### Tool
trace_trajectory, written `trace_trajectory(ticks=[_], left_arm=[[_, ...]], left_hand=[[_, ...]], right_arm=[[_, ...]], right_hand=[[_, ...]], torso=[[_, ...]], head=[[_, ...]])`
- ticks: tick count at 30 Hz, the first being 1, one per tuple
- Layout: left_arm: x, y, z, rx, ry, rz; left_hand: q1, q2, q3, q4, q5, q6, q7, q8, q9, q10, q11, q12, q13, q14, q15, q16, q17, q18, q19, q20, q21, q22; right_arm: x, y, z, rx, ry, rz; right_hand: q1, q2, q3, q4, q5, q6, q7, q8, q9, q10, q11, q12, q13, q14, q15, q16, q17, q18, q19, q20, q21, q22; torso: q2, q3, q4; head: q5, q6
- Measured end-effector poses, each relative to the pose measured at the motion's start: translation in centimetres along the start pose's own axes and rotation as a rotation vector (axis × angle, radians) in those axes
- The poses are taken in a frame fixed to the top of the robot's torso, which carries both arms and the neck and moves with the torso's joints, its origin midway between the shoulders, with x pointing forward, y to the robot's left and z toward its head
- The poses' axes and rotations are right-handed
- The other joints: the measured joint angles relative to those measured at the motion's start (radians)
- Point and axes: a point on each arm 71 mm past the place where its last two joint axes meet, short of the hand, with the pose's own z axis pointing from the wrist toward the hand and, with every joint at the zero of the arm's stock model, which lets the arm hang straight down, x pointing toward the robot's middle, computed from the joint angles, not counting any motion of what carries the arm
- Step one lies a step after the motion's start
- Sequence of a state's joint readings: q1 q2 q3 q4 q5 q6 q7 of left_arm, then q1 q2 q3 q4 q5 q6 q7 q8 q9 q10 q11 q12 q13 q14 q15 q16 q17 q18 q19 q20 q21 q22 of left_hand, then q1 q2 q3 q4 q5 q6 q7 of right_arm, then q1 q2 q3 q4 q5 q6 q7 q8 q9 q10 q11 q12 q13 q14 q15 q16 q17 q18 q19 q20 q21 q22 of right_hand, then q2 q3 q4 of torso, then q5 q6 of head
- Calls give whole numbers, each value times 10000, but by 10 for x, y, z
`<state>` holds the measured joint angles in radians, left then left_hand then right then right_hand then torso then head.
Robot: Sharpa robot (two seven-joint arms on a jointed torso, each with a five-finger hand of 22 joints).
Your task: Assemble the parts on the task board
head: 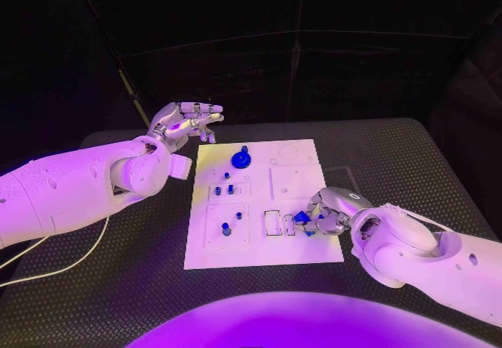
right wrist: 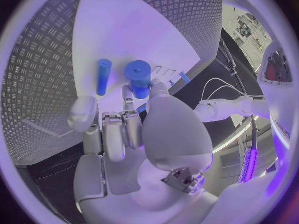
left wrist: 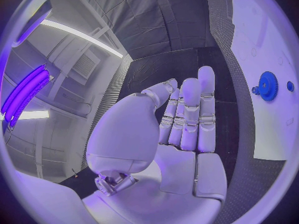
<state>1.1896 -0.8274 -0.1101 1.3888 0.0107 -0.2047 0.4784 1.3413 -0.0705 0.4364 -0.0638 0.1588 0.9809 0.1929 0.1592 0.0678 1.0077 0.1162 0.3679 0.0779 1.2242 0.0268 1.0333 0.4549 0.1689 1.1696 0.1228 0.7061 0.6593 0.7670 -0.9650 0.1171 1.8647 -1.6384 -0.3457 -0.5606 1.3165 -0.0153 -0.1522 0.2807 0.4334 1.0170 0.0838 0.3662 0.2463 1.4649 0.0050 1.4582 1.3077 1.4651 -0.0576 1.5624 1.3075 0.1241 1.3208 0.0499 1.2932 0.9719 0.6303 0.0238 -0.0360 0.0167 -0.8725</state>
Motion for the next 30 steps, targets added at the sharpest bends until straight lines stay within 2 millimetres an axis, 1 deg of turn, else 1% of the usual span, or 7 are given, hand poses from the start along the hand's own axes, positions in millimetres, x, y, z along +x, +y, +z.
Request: trace_trajectory(ticks=[4,13,14,16,22,28,30], left_arm=[[0,0,0,-1,10,-4],[2,1,1,-43,86,-40],[2,1,1,-49,95,-44],[2,1,1,-60,114,-54],[3,1,1,-85,164,-78],[4,1,1,-100,198,-94],[4,1,1,-106,209,-100]], left_hand=[[0,0,0,0,0,0,0,0,0,0,0,0,0,0,0,0,1,0,0,0,0,0],[0,0,0,0,0,0,0,0,0,0,0,0,0,0,0,0,1,0,-28,28,0,1],[0,0,0,0,0,0,0,0,0,0,0,0,0,0,0,0,1,0,-28,28,0,1],[0,0,0,0,0,0,0,0,0,0,0,0,0,0,0,0,1,0,-28,28,0,1],[0,0,0,0,0,-36,37,0,0,-36,37,0,0,0,0,0,-10,-1,-63,-8,-41,-9],[0,0,0,0,0,-36,36,0,0,-37,37,0,0,0,0,0,-9,-1,-63,-8,-41,-8],[0,0,0,0,0,-36,36,0,0,-36,37,0,0,0,0,0,-9,-2,-63,-8,-41,-8]], right_arm=[[-4,6,-3,-96,-382,752],[-2,21,-2,-262,-582,1850],[-2,22,-2,-274,-559,1915],[0,25,0,-287,-486,2039],[7,33,8,-247,-171,2227],[12,36,14,-110,156,2247],[14,37,15,-74,237,2249]], right_hand=[[90,38,0,-1,293,-53,-24,17,-1,0,0,-33,0,0,0,0,0,0,0,0,0,0],[93,41,-37,34,338,-93,-2,32,0,0,1,-33,0,0,1,0,-1,0,0,0,0,9],[142,91,-70,43,338,-95,-4,60,-1,0,1,-33,0,0,1,0,-1,0,0,0,0,8],[139,95,-125,94,338,-96,-5,65,-1,0,1,-33,0,0,1,0,-1,-1,0,0,0,8],[-135,359,-336,89,57,-96,-5,265,-1,-1,2,-112,0,21,-19,0,-1,0,-1,1,0,8],[-380,337,-408,104,-34,-92,-2,373,15,36,-34,-123,0,12,-59,0,-1,-1,-1,1,-1,-2],[-382,340,-425,107,-89,-92,-3,376,311,14,-56,-156,-1,-1,-71,0,-1,0,-1,1,-1,-4]], torso=[[-9,-8,5],[3,-10,19],[6,-11,19],[8,-11,19],[19,-12,19],[20,-19,19],[20,-19,19]], head=[[0,0],[56,0],[59,0],[69,0],[82,0],[105,0],[121,0]])
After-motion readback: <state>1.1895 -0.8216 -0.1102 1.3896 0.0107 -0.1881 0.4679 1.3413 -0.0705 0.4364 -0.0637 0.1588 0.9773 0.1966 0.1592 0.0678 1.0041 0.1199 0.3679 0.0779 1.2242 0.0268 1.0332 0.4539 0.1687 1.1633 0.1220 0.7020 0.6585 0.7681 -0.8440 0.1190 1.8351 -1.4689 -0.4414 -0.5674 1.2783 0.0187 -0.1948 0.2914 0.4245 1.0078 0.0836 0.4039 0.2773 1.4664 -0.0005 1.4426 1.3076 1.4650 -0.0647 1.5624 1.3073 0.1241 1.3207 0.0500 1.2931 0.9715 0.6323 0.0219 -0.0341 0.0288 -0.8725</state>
